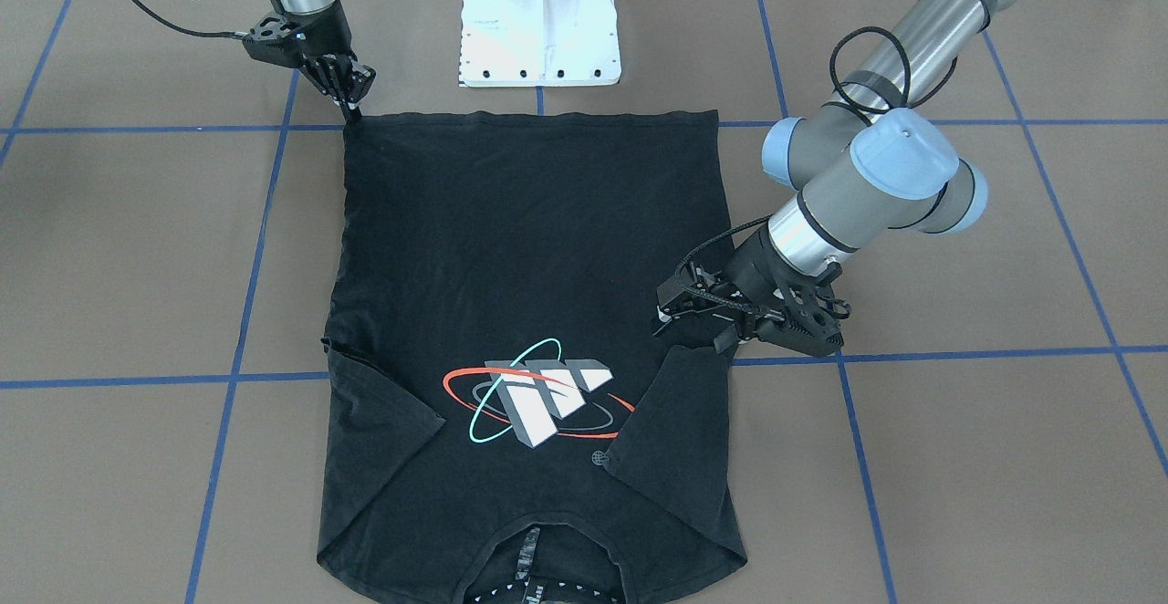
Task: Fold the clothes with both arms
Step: 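Move the left gripper to the hem corner nearest the robot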
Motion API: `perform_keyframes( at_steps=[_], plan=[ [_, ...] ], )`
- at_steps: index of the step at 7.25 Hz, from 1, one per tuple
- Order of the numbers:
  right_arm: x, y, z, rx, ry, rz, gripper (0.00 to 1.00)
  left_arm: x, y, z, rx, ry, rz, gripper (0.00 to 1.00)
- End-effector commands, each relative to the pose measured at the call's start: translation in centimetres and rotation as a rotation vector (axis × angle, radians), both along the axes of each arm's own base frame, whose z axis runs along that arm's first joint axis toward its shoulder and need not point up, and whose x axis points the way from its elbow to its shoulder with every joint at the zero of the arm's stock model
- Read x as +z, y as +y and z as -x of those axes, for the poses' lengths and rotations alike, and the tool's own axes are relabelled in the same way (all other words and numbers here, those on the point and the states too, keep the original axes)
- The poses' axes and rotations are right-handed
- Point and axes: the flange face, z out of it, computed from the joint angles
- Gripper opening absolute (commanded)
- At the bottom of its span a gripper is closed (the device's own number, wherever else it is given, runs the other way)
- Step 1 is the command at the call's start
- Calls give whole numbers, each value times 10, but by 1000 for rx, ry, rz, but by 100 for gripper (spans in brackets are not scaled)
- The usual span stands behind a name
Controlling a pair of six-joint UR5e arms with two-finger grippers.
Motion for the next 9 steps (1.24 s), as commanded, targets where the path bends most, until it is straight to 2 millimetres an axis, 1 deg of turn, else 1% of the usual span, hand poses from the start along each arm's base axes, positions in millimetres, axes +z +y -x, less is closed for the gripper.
perform_keyframes(
  at_steps=[1, 2, 3, 4, 5, 6, 7, 8, 9],
  plan=[
    [-12, -1, -25, -1, -17, 3, 0, -3, 27, 16, -21, 67, 205, 99],
    [-13, 2, -27, -8, -17, 4, 0, 25, 101, 39, -35, 80, 235, 99],
    [-16, 3, -28, -11, -25, 7, 0, 52, 177, 32, -102, 71, 296, 99],
    [-18, 3, -29, -17, -29, 10, 0, 72, 216, 10, -153, 31, 325, 99],
    [-19, 3, -30, -17, -32, 12, 0, 81, 238, -17, -152, -55, 380, 99],
    [-20, 4, -29, -21, -33, 12, 0, 71, 259, -29, -153, -129, 397, 99],
    [-21, 4, -29, -21, -35, 12, 0, 70, 287, -29, -124, -162, 431, 99],
    [-23, 4, -30, -21, -39, 13, 0, 79, 320, -30, -103, -171, 503, 98],
    [-24, 4, -30, -19, -41, 13, 0, 81, 340, -16, -82, -177, 509, 98]
  ],
)
